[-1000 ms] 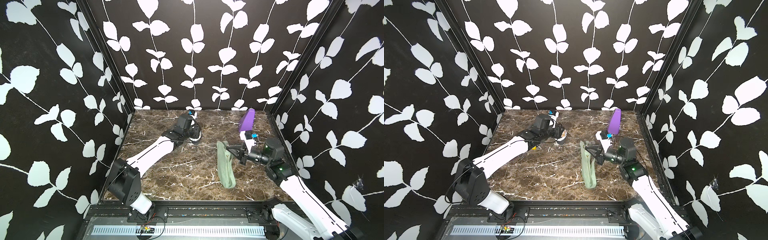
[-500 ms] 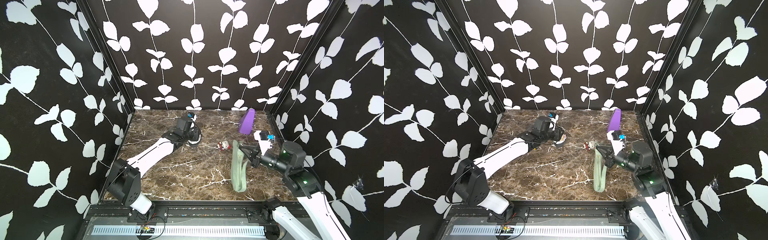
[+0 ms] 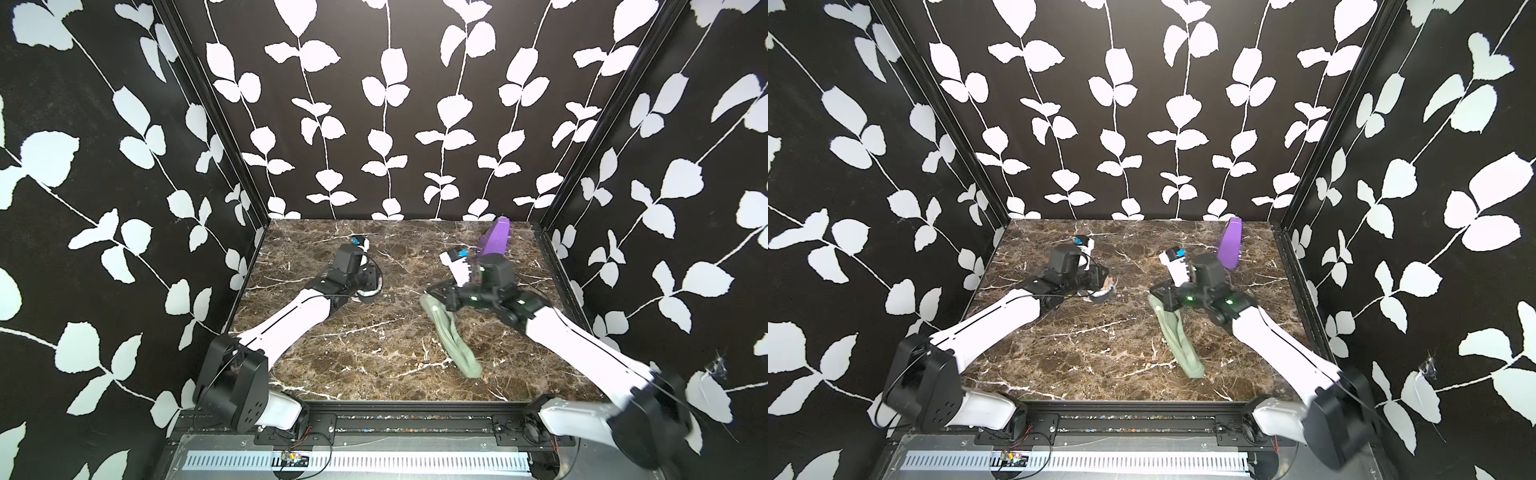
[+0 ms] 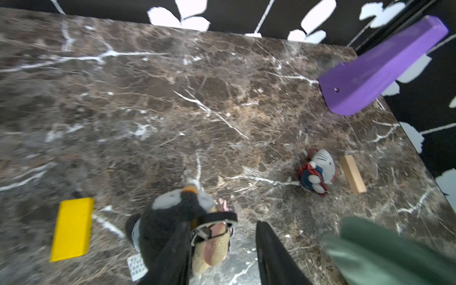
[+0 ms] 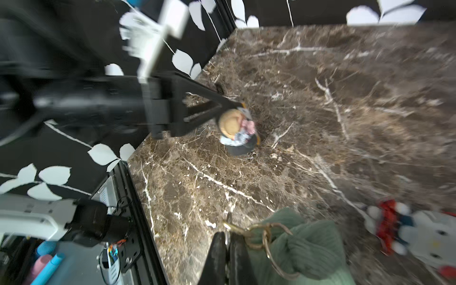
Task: Remove the decoration from the bag
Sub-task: Place the bag at the center of the board.
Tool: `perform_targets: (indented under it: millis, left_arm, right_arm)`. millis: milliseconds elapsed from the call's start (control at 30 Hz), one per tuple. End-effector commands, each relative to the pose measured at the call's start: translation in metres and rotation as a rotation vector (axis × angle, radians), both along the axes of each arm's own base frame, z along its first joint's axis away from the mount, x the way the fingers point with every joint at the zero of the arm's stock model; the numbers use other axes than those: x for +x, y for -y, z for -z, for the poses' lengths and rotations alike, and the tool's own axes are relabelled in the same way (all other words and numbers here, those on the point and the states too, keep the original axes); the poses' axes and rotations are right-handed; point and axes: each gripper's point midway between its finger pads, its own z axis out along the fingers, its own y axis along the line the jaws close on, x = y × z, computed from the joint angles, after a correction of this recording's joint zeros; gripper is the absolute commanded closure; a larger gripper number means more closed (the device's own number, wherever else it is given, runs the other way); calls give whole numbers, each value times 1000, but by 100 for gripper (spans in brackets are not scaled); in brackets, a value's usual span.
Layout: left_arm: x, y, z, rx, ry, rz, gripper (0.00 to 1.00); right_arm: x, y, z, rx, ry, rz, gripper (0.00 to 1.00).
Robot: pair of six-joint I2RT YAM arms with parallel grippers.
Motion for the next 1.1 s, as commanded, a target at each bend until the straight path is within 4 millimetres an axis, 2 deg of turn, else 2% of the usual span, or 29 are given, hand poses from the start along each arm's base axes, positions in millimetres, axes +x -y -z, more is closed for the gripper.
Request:
perform_targets:
  millis: [0, 100, 200, 367, 500, 667, 767, 900, 1067]
  left_arm:
    - [0, -10, -23, -24, 76, -29, 55]
    - [-3, -18, -24, -14, 77, -38, 55]
    - [-5, -22, -27, -10, 83, -41, 55]
    - [-7, -25, -27, -18, 84, -45, 55]
    - [-8, -30, -24, -27, 81, -60, 55]
    - [-10, -46, -19, -24, 72, -127, 55]
    - [-12, -55, -17, -34, 65, -159, 55]
    - [-16, -57, -19, -39, 67, -158, 55]
    - [-18, -58, -20, -41, 70, -158, 55]
  right_arm:
    - [40, -33, -32, 120, 94, 29, 100]
    - [65, -56, -34, 172, 78, 29, 100]
    - [92, -80, -19, 166, 55, 32, 100]
    - [131, -97, -10, 144, 59, 98, 100]
    - [145, -114, -3, 115, 76, 127, 100]
    - [142, -138, 13, 91, 66, 125, 100]
    - [146, -138, 23, 97, 59, 146, 100]
    - [154, -126, 38, 32, 64, 166, 97]
    - [161, -106, 42, 37, 39, 170, 65]
